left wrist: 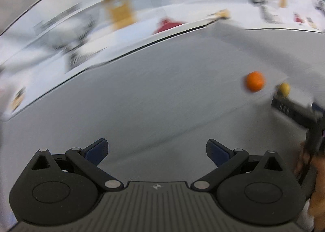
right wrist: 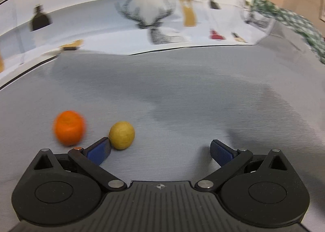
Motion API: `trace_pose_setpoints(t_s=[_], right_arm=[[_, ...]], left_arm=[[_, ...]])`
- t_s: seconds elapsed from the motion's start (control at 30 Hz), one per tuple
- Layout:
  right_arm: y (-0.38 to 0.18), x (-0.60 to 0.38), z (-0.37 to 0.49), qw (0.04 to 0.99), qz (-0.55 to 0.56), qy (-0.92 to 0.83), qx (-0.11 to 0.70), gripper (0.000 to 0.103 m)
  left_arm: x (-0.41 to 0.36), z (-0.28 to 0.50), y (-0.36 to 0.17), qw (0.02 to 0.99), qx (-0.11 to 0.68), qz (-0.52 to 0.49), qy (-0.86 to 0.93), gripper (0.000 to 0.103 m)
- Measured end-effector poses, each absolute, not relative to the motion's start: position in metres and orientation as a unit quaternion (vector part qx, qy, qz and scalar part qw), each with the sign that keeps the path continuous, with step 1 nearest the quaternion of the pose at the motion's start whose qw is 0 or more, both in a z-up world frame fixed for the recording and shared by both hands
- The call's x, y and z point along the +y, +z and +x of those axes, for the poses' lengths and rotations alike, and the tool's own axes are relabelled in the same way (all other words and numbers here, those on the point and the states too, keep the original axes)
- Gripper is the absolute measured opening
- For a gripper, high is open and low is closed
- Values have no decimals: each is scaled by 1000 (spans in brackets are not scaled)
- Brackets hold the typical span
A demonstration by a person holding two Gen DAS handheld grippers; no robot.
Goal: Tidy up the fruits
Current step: 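Move both grippers toward the mandarin and small yellow fruit on the cloth, then grasp the mandarin with the left gripper while the right gripper grasps the yellow fruit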
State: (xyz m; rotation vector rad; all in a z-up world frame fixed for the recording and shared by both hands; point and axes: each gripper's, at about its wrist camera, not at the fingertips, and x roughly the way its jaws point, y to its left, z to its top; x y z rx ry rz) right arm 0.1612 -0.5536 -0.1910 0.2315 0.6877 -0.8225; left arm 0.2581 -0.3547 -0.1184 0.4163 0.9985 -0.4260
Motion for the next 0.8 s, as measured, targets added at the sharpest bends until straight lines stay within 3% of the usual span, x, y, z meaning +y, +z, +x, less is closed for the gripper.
trace_pose_setpoints(t_s=[0.27, 0.47, 0.5, 0.53, 0.57, 0.6, 0.63, 0.7, 0.8], right_arm=[[-192, -584, 136, 838, 150, -417, 318, 102], [-192, -583, 141, 840, 134, -421, 314, 102], [-193, -585, 141, 838, 136, -427, 311, 102], [-193, -586, 140, 838, 142, -426, 310, 101], [-193, -586, 140, 839, 144, -425, 308, 98], [-192, -584, 140, 845, 142, -415, 305, 84], [-190, -580, 141, 852, 140, -403, 302, 61], [-187, -572, 145, 864, 121, -386, 299, 29], [-184, -575, 141, 863, 145, -389, 287, 29]], left_arm=[[-467, 275, -167, 795, 446, 244, -332, 103], [-505, 293, -191, 783, 446, 245, -358, 102], [-508, 295, -191, 787, 442, 239, -358, 101], [-509, 298, -191, 786, 444, 235, -361, 87], [-512, 300, -190, 784, 445, 233, -366, 72], [-513, 299, -187, 786, 432, 235, -374, 58], [-515, 296, -184, 782, 427, 238, -387, 37], [-515, 292, -181, 779, 423, 234, -398, 37], [-506, 282, -175, 785, 407, 236, -403, 37]])
